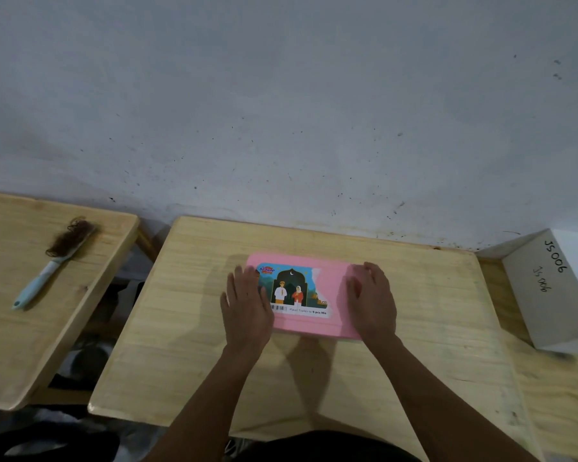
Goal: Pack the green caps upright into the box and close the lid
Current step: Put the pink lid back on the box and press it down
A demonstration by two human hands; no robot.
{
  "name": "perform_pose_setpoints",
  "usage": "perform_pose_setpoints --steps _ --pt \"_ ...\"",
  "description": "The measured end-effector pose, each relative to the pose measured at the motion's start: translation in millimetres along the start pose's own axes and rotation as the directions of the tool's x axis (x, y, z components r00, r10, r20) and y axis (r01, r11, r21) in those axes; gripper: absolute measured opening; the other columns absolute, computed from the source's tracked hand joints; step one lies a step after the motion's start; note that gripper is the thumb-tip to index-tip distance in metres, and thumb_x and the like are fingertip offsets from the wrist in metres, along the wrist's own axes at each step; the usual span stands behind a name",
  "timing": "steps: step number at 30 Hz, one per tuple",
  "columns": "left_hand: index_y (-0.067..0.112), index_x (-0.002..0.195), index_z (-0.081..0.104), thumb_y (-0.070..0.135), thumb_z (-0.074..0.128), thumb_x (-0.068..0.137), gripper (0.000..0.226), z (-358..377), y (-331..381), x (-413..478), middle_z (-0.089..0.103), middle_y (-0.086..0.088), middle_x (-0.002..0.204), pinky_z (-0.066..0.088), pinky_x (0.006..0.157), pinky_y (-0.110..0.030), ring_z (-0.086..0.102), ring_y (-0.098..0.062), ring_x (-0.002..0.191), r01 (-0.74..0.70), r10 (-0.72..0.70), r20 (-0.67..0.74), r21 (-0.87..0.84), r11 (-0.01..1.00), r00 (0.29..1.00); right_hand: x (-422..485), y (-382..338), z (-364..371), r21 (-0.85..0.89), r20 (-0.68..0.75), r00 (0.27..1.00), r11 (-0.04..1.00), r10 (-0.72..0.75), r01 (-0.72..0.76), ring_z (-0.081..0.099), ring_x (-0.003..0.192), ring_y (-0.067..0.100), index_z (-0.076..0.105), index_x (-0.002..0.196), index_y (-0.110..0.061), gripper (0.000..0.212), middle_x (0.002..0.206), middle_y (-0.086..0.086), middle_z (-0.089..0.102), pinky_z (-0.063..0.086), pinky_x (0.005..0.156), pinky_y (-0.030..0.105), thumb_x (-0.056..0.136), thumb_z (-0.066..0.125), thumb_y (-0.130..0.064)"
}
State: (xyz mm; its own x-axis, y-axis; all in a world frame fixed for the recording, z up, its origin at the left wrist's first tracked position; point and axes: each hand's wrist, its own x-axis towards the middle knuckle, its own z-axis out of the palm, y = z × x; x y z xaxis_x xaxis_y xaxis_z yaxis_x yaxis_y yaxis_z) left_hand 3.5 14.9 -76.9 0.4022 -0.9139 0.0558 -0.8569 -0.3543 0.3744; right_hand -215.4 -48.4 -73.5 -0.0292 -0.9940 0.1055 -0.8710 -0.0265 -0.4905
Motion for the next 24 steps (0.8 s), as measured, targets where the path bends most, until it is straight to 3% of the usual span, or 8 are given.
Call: perform_pose_setpoints --steps 3,5,8,11,15,18,22,24 --pt "0.016 0.147 0.028 0.028 0.024 0.098 0.051 -0.8 -2.0 6.4 0.023 -0.007 0.158 0.025 0.112 -0.057 0.018 -0.026 0.148 -0.147 0.141 0.077 0.085 0.985 0.987 -5.3 5.2 9.0 -0.114 0.079 0.993 0.989 -0.085 0.094 0.037 0.139 0.032 0.046 0.130 -0.013 0.040 0.144 0.011 0.046 0.034 0.113 0.050 0.099 0.033 -0.032" --pt "0.017 0.147 0.027 0.033 0.014 0.093 0.058 -2.0 -4.3 11.7 0.017 -0.006 0.160 0.026 0.113 -0.057 0.014 -0.023 0.149 -0.226 0.212 0.124 0.108 0.968 0.969 -7.0 4.0 8.3 -0.151 0.094 0.991 0.983 -0.093 0.106 0.026 0.146 0.030 0.041 0.140 -0.015 0.046 0.152 0.010 0.038 0.023 0.117 0.050 0.099 0.030 -0.033" --pt "0.016 0.147 0.030 0.037 0.021 0.091 0.060 -4.2 -3.8 18.4 0.021 -0.007 0.159 0.036 0.108 -0.053 0.018 -0.023 0.148 -0.253 0.242 0.129 0.077 0.964 0.962 -8.8 -1.0 5.2 -0.154 0.103 0.989 0.981 -0.101 0.117 0.019 0.148 0.028 0.035 0.146 -0.019 0.049 0.156 0.008 0.032 0.021 0.117 0.051 0.100 0.028 -0.035" --pt "0.015 0.144 0.032 0.043 0.031 0.089 0.061 -5.3 0.8 22.8 0.027 -0.011 0.155 0.046 0.096 -0.045 0.025 -0.027 0.144 -0.267 0.255 0.131 0.090 0.959 0.958 -5.5 3.3 10.2 -0.148 0.129 0.986 0.982 -0.101 0.120 0.018 0.148 0.025 0.033 0.147 -0.019 0.051 0.156 0.006 0.033 0.024 0.119 0.049 0.100 0.026 -0.041" --pt "0.016 0.146 0.027 0.054 0.032 0.087 0.070 -2.8 2.1 25.9 0.024 -0.010 0.157 0.039 0.104 -0.048 0.022 -0.028 0.145 -0.290 0.272 0.150 0.112 0.950 0.950 -6.4 3.6 9.4 -0.183 0.103 0.986 0.971 -0.134 0.151 0.022 0.147 0.025 0.039 0.144 -0.015 0.054 0.152 0.008 0.040 0.031 0.117 0.039 0.099 0.030 -0.045" --pt "0.018 0.149 0.022 0.061 0.030 0.087 0.075 0.2 1.1 27.7 0.016 -0.007 0.160 0.031 0.110 -0.048 0.014 -0.025 0.148 -0.323 0.303 0.169 0.108 0.940 0.938 -8.3 -3.2 3.9 -0.174 0.072 0.993 0.979 -0.093 0.104 0.025 0.146 0.023 0.041 0.142 -0.017 0.055 0.152 0.006 0.040 0.047 0.099 0.039 0.097 0.035 -0.048" --pt "0.018 0.146 0.029 0.064 0.037 0.083 0.078 -1.4 0.8 32.9 0.022 -0.007 0.158 0.043 0.100 -0.045 0.017 -0.024 0.148 -0.335 0.318 0.171 0.080 0.939 0.933 -4.6 -3.7 7.6 -0.236 0.103 0.991 0.966 -0.088 0.110 0.021 0.148 0.022 0.036 0.146 -0.017 0.062 0.155 0.005 0.035 0.056 0.081 0.040 0.095 0.033 -0.052" --pt "0.020 0.143 0.034 0.061 0.038 0.083 0.073 -1.5 -2.0 35.0 0.027 -0.003 0.156 0.048 0.095 -0.042 0.019 -0.021 0.147 -0.321 0.315 0.154 0.012 0.947 0.936 -2.9 -1.8 8.1 -0.248 0.151 0.984 0.961 -0.089 0.125 0.014 0.149 0.022 0.030 0.149 -0.016 0.067 0.158 0.005 0.028 0.054 0.084 0.042 0.095 0.031 -0.056"
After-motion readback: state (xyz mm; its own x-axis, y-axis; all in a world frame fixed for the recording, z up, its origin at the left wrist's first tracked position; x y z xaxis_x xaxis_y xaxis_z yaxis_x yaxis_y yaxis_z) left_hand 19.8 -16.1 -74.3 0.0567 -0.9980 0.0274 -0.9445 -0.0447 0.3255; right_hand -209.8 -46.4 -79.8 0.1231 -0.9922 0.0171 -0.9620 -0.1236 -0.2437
